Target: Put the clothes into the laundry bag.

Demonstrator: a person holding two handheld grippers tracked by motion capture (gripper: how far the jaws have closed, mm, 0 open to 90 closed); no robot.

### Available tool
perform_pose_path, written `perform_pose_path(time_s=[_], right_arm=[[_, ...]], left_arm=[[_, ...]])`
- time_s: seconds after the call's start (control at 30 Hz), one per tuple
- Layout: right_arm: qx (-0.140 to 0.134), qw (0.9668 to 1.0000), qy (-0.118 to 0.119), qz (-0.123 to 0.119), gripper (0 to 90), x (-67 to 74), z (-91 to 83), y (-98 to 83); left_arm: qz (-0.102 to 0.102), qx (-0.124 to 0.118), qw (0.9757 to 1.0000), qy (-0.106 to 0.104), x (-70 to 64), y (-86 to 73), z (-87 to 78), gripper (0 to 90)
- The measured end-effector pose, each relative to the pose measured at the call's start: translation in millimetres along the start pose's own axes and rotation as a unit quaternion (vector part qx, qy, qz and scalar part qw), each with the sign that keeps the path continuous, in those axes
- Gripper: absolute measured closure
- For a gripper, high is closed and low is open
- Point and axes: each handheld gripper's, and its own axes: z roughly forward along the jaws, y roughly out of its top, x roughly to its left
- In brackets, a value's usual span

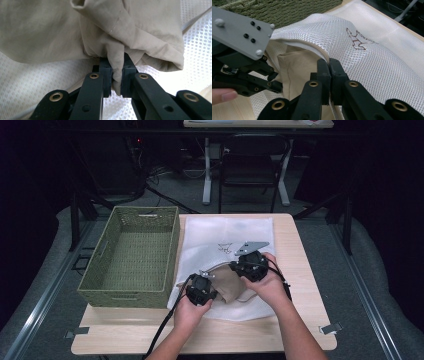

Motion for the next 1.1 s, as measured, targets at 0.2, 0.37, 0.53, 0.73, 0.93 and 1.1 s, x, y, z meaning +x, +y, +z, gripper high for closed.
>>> perform_pose_path(time_s=[0.2,0.37,0.53,0.73,0.93,1.1], right_arm=[[0.000,1.0000,0.001,0.000,88.1,-0.1,-0.2,-0.1],[-0.001,1.0000,0.001,0.000,88.0,-0.6,-0.6,-0.2],[-0.002,1.0000,0.004,0.002,88.0,-0.6,-0.9,-0.1],[-0.002,1.0000,0.005,0.002,88.1,-0.9,-0.8,-0.2],[-0.003,1.0000,0.004,0.000,88.0,-0.6,-0.5,-0.2],[-0.002,1.0000,0.005,0.001,88.0,-0.6,-0.2,-0.5]], left_arm=[[0.000,-0.004,1.0000,0.003,1.5,7.4,2.9,84.0],[-0.004,-0.006,1.0000,0.003,2.0,12.5,3.5,84.1],[0.005,-0.005,0.9999,0.014,4.4,16.6,7.1,84.0],[-0.008,-0.011,0.9998,0.016,5.9,21.1,8.6,84.0],[-0.014,-0.017,0.9996,0.014,8.1,24.6,10.1,83.9],[-0.022,-0.021,0.9994,0.014,9.2,25.9,11.0,83.9]])
